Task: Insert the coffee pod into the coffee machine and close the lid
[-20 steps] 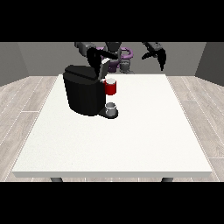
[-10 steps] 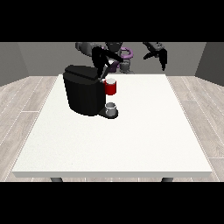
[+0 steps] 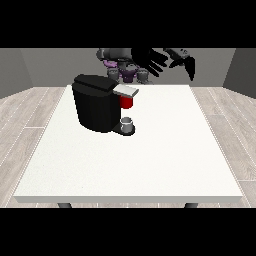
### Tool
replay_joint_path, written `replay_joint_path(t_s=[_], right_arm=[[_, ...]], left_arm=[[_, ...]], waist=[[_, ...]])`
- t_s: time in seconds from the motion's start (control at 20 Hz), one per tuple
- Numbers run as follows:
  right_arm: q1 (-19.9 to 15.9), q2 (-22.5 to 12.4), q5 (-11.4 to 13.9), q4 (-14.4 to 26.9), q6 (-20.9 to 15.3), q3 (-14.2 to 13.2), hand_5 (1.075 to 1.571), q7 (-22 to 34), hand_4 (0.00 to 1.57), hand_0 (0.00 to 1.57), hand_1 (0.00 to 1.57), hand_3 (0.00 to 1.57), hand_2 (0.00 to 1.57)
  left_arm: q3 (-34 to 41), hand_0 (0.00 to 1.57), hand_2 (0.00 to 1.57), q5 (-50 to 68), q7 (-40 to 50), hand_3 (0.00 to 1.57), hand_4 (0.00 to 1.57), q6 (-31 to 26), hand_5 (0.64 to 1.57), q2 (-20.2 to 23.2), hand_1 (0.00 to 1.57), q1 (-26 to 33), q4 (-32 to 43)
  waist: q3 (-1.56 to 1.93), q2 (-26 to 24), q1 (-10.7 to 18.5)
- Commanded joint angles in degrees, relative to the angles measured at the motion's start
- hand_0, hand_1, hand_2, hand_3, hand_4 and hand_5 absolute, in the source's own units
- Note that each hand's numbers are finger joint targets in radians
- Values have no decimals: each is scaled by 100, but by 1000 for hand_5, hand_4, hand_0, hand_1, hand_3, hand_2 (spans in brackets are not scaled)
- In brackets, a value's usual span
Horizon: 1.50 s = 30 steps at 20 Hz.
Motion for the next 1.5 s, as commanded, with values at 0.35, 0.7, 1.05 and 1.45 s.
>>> replay_joint_path(t_s=[0.35, 0.7, 1.05, 1.45], right_arm=[[-1300, -69, 148, 954, 47, -174, 1571, -715, 0, 0, 0, 0, 0], [-1367, 75, 47, 1478, 178, -248, 1571, -1338, 133, 0, 0, 0, 0], [-1591, 567, -63, 1558, 241, -135, 1571, -1477, 0, 0, 0, 0, 0], [-61, 1615, -282, 1038, 98, 708, 1571, -2513, 263, 0, 0, 0, 0]], left_arm=[[27, 0, 0, 269, 21, 0, 362, -315, 1571, 157, 0, -318, -283], [60, 0, 0, 262, 133, 0, 312, -123, 1571, 79, 0, -304, -425], [360, 0, 0, 469, 51, 0, 347, -187, 1571, 223, 0, -239, -37], [566, 0, 0, 438, -155, 0, 266, -76, 1571, 294, 0, 495, 243]], waist=[[-61, 561, 588], [-59, 731, 355], [-61, 492, -25], [-59, -445, -809]])
